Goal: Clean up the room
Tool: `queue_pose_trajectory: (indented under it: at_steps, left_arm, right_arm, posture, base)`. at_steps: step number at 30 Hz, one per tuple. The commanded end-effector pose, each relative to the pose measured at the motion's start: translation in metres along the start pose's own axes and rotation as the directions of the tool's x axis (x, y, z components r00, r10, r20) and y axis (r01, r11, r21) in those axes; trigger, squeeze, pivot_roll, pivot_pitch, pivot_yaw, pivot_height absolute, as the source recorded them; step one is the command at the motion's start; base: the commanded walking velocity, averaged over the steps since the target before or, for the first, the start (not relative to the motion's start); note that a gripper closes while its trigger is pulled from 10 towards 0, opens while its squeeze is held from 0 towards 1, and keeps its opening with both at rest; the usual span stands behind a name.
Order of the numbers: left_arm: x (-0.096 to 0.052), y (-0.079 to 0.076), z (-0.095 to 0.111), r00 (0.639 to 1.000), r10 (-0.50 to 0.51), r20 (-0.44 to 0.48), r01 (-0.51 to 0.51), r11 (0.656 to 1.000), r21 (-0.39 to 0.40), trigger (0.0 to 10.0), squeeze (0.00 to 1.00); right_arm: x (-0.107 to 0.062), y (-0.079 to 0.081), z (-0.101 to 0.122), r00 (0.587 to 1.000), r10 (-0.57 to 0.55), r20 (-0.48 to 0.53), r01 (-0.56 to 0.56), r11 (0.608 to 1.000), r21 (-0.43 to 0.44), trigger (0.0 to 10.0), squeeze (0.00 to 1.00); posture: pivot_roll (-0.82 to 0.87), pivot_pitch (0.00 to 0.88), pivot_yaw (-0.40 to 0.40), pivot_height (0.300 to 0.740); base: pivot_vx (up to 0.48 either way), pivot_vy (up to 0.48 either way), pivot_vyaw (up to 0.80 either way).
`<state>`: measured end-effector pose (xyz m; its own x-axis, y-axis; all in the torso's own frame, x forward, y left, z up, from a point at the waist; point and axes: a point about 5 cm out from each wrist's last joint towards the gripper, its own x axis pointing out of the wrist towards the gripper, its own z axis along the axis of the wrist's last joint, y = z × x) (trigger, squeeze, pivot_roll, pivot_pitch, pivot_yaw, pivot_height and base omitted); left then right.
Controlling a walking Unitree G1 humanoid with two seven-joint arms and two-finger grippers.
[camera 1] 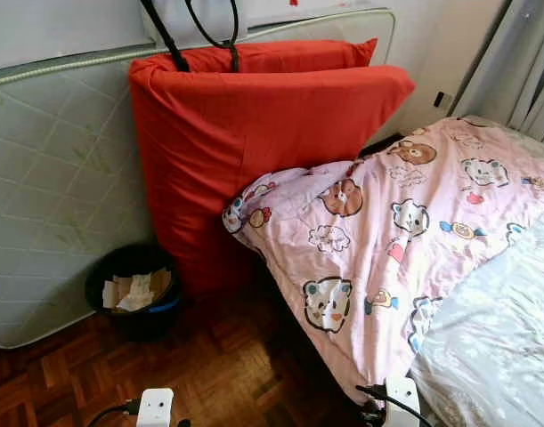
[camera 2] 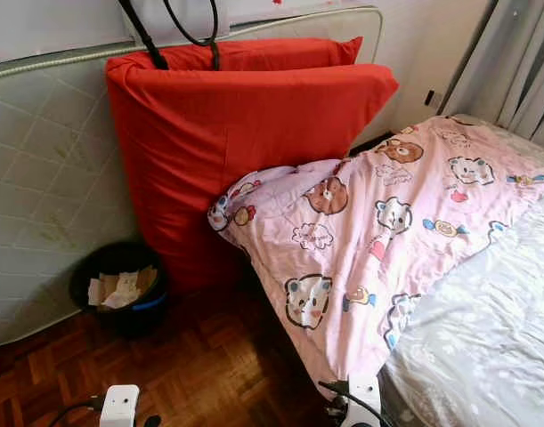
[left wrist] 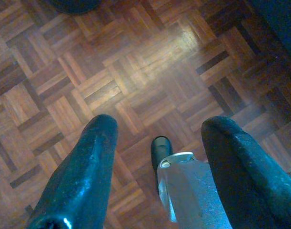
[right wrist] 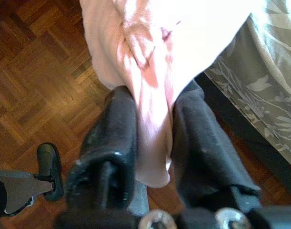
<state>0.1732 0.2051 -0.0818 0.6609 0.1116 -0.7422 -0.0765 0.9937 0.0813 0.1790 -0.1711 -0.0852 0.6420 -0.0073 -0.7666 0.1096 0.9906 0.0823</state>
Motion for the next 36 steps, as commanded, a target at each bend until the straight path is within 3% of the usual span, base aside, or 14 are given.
queue_pose_trajectory:
  at_steps: [1, 7, 9, 21, 36]
  left_arm:
    - [-0.001, -0.001, -0.005, 1.000, 0.003, -0.021, -0.002, 1.000, 0.013, 10.0, 0.00]
    - [-0.001, 0.001, -0.004, 1.000, 0.004, -0.020, -0.004, 1.000, 0.009, 10.0, 0.00]
    - [-0.001, 0.001, -0.003, 1.000, 0.004, -0.020, -0.004, 1.000, 0.008, 10.0, 0.00]
    - [-0.001, 0.005, -0.005, 1.000, 0.008, -0.021, -0.008, 1.000, -0.002, 10.0, 0.00]
    - [-0.001, 0.007, -0.002, 1.000, 0.020, -0.013, -0.020, 1.000, -0.011, 10.0, 0.00]
  right_arm:
    - [-0.001, -0.001, -0.003, 1.000, -0.002, -0.011, 0.003, 1.000, 0.012, 10.0, 1.00]
    - [0.000, 0.000, -0.002, 1.000, 0.002, -0.014, -0.002, 1.000, 0.010, 10.0, 0.96]
    - [0.000, -0.001, -0.002, 1.000, 0.001, -0.016, -0.001, 1.000, 0.007, 10.0, 0.00]
    - [-0.001, 0.002, -0.007, 0.999, 0.012, -0.045, -0.015, 0.997, -0.070, 10.0, 0.00]
    - [-0.002, -0.003, -0.011, 0.998, -0.009, -0.060, 0.004, 0.997, -0.080, 10.0, 0.00]
  posture:
    - [0.01, 0.000, -0.063, 0.740]
    - [0.01, 0.000, -0.064, 0.740]
    - [0.01, 0.000, -0.064, 0.740]
    - [0.01, 0.000, -0.060, 0.740]
    - [0.02, 0.000, -0.054, 0.740]
  base:
    - [0.000, 0.000, 0.00]
    - [0.000, 0.000, 0.00]
    - [0.000, 0.000, 0.00]
    - [0.000, 0.000, 0.00]
    - [0.000, 0.000, 0.75]
